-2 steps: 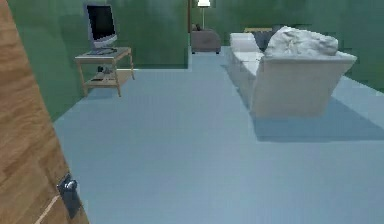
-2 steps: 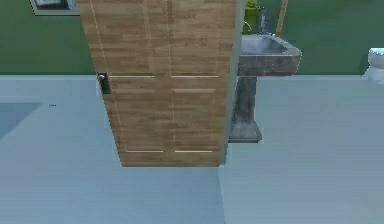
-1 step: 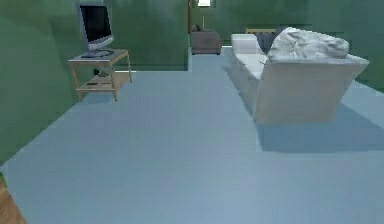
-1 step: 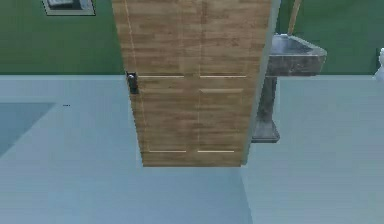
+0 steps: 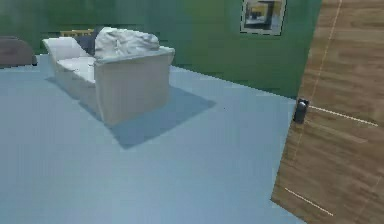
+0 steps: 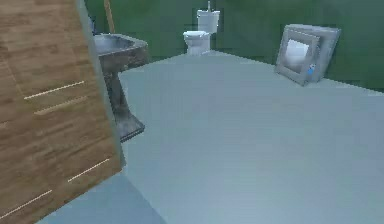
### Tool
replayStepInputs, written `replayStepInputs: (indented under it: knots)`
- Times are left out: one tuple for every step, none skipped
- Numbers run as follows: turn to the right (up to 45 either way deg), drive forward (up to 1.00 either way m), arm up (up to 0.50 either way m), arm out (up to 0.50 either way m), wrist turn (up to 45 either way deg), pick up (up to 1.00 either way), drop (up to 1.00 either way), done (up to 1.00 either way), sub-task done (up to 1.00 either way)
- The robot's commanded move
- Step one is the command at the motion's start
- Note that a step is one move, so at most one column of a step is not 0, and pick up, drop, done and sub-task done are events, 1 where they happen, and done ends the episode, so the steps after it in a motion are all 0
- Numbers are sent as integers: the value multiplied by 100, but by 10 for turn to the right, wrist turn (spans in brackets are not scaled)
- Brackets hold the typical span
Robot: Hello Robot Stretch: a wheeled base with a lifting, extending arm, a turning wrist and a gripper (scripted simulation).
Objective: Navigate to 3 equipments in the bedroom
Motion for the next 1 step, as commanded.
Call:
replayStepInputs:
  knots:
    - [420, 0, 0, 0, 0, 0, 0, 0, 0]
